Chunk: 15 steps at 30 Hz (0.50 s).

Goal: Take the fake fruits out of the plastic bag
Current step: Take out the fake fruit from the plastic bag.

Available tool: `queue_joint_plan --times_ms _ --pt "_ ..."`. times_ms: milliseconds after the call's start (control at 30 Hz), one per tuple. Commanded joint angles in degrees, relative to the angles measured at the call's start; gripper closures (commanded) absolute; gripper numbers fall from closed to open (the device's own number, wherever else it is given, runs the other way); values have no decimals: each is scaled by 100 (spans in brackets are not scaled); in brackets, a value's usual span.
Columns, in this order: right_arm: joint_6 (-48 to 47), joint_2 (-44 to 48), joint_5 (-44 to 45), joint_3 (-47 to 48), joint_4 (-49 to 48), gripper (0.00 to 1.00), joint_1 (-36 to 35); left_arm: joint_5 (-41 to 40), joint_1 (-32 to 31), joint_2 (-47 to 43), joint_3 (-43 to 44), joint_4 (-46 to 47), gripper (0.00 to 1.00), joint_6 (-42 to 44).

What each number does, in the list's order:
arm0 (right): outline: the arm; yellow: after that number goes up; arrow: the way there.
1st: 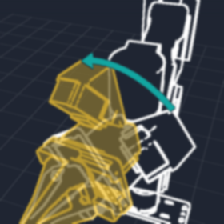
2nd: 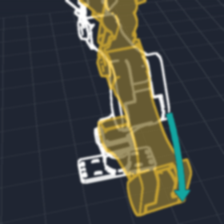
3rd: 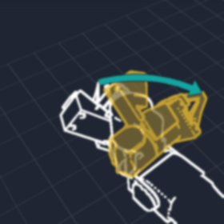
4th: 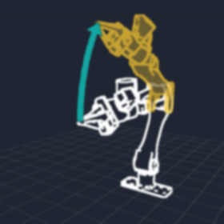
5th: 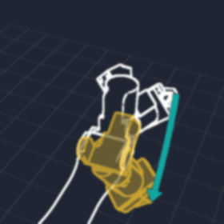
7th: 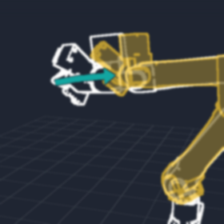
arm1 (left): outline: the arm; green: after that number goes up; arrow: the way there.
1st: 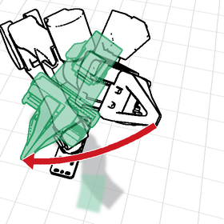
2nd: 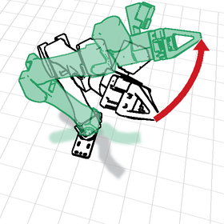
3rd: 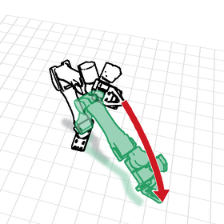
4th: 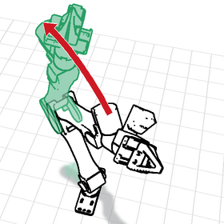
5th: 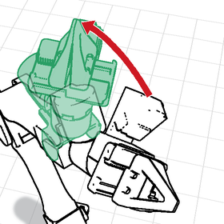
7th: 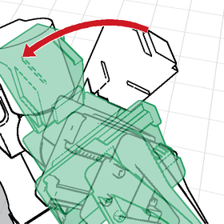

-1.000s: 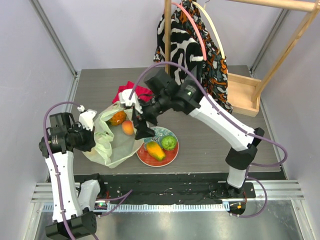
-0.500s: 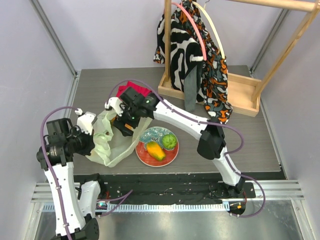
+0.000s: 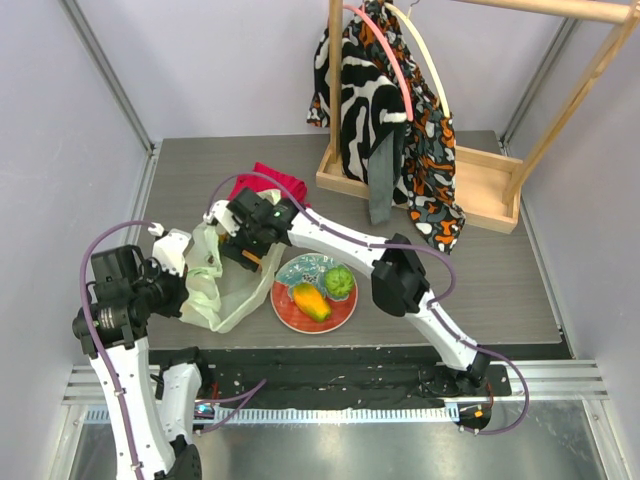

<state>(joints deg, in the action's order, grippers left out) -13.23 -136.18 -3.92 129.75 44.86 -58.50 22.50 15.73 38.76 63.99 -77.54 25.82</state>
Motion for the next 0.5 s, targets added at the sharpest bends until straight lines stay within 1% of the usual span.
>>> queue_joint_plan --times_ms 0,100,200,300,367,433,467 --pt "-82 136 67 226 -232 15 -144 17 -17 -62 79 -209 100 -77" --pt "-127 -4 216 182 -258 15 -162 52 -17 -44 61 -200 100 -95" --pt "-145 -75 655 383 -224 17 -206 26 -17 -36 35 -209 100 -86" --pt "-83 108 665 586 -136 18 -249 26 -17 -44 17 -227 100 -69" --pt "-4 232 473 508 -118 18 -267 44 -17 -44 -18 -192 100 -78" --pt "127 389 69 411 -48 19 -302 53 -17 -44 -62 -148 100 -69" --pt "233 460 -359 349 -65 19 -302 53 -17 -18 -79 -139 100 -69"
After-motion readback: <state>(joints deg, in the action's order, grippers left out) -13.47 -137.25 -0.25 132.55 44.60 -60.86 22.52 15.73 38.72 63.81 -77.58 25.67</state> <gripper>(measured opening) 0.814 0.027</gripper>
